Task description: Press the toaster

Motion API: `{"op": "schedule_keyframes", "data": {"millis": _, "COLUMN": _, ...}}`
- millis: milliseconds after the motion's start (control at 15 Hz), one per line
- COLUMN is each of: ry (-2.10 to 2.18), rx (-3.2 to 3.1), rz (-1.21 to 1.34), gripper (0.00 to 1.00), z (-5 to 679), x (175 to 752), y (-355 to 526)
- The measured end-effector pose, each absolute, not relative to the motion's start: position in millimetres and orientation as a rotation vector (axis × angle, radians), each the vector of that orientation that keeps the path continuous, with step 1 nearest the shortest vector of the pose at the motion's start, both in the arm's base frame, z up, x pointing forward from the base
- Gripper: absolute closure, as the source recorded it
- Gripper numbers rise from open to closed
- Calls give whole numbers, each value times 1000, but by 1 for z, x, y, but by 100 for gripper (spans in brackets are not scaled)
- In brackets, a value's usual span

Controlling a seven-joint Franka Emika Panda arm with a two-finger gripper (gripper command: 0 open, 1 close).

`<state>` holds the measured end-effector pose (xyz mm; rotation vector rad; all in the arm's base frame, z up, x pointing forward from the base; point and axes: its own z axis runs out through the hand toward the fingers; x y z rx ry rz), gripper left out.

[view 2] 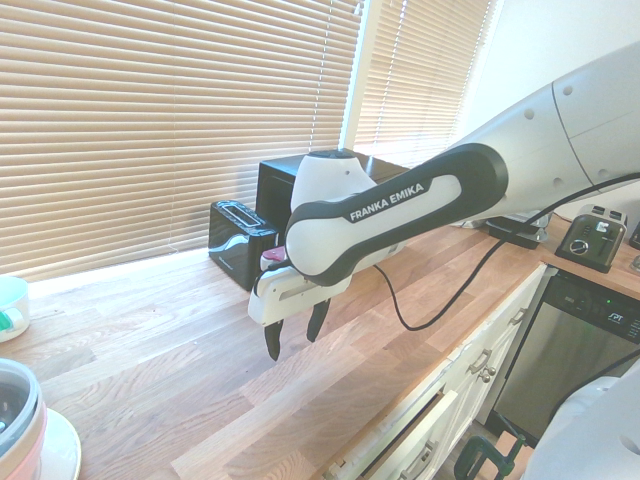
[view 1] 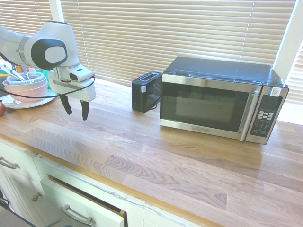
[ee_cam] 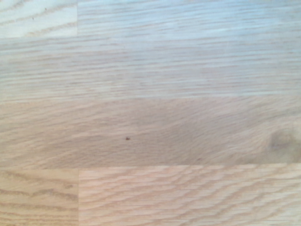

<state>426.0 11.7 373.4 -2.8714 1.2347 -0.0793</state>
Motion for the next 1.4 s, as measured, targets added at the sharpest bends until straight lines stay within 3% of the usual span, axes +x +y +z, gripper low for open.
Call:
{"op": "schedule_keyframes", "data": {"millis": 333, "ry": 1264, "rx": -2844, "rz": -186, "gripper": 0, "z": 382, "x": 436, "y": 13}}
{"op": "schedule_keyframes", "data": {"millis": 1000, "ry": 1217, "rx": -2792, "rz": -657, "gripper": 0, "z": 438, "x": 530, "y": -28}}
{"op": "schedule_keyframes", "data": {"millis": 1400, "ry": 1330, "rx": -2601, "rz": -839, "gripper": 0, "z": 461, "x": 556, "y": -59}}
